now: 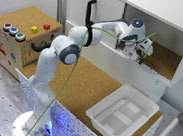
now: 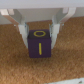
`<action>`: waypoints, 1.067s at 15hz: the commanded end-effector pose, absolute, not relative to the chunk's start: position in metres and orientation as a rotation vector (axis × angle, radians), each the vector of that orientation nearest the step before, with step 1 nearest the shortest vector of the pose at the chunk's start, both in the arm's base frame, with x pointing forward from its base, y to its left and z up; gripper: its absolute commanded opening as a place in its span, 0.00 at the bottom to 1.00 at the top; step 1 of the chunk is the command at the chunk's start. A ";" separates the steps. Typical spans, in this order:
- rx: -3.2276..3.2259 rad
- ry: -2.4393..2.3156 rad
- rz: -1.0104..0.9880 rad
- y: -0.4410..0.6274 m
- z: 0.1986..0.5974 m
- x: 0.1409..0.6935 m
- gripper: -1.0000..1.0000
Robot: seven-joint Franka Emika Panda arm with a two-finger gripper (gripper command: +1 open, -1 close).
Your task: Place the purple object on the table
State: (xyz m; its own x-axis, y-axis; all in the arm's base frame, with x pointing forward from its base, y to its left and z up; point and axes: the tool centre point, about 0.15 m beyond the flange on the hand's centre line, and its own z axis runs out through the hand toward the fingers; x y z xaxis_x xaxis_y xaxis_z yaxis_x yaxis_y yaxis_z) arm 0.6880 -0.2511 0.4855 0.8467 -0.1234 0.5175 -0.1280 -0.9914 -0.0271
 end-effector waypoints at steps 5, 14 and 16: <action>3.068 -0.277 0.946 -0.247 0.511 0.533 0.00; 2.906 -0.251 0.800 -0.162 0.448 0.416 0.00; 2.893 -0.181 0.697 -0.139 0.411 0.401 0.00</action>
State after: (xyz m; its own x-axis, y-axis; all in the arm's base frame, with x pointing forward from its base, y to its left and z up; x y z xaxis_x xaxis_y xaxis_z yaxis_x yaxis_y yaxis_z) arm 0.4571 -0.2083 0.4855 0.9195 -0.1525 0.3622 -0.1221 -0.9869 -0.1057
